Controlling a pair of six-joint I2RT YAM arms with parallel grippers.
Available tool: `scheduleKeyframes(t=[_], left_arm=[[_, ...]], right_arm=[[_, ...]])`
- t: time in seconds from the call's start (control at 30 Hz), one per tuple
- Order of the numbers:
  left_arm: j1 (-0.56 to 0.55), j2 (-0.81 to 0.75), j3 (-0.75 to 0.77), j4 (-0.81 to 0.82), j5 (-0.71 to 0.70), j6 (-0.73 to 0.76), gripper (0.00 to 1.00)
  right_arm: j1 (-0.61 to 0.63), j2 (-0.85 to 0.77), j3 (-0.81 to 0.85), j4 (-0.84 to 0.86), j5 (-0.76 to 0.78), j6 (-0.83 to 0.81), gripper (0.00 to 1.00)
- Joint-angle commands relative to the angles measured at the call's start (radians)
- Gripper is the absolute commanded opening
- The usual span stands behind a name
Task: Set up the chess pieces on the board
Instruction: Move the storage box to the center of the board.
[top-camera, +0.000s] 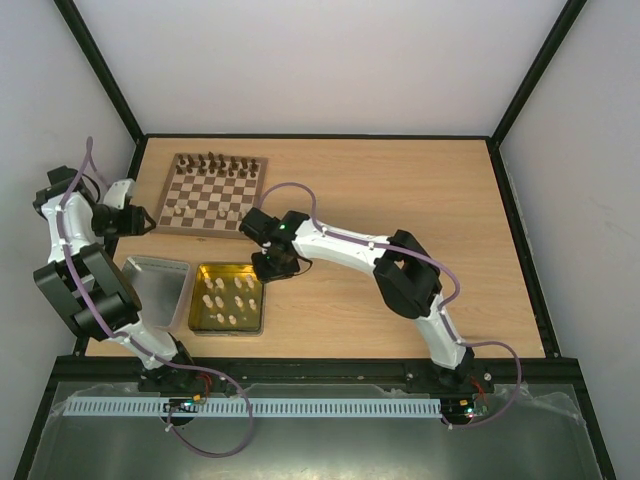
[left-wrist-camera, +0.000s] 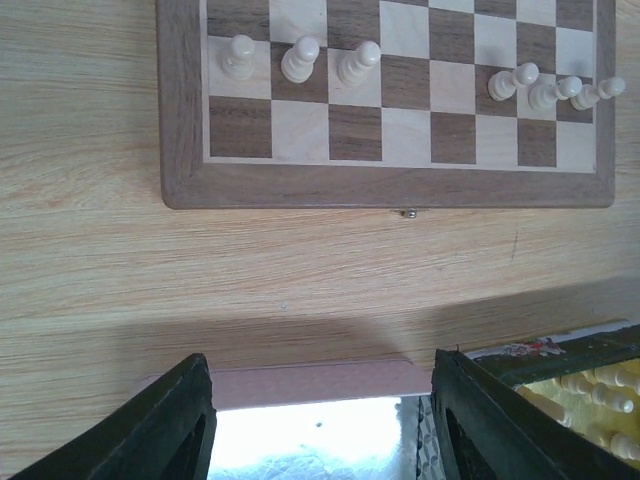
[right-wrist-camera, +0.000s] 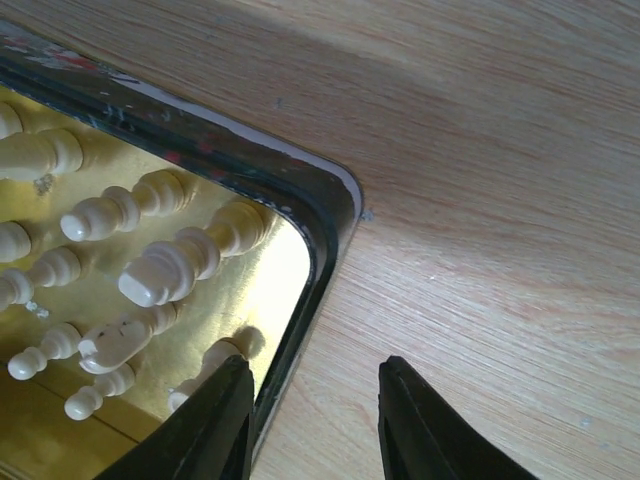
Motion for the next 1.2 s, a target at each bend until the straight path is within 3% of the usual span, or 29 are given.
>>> scheduleKeyframes(t=[0.0,0.27,0.5,0.93,1.17], left_arm=[[0.005,-0.005,-0.012,-0.042,0.034,0.038,0.61],[0.020,0.012,-0.022,-0.036,0.039,0.045,0.62],[0.030,0.016,-0.028,-0.030,0.049,0.043,0.62],[0.034,0.003,-0.100,-0.001,0.068,0.042,0.63],[0.042,0.010,-0.104,0.005,0.082,0.041,0.63]], right_arm=[[-0.003,0.040,0.039,-0.021,-0.042,0.006,0.34],[-0.003,0.104,0.064,-0.044,-0.050,-0.014,0.33],[-0.005,0.112,0.069,-0.086,-0.014,-0.034,0.18],[-0.088,-0.008,-0.087,-0.117,0.075,-0.066,0.07],[-0.174,-0.104,-0.158,-0.176,0.162,-0.122,0.06]])
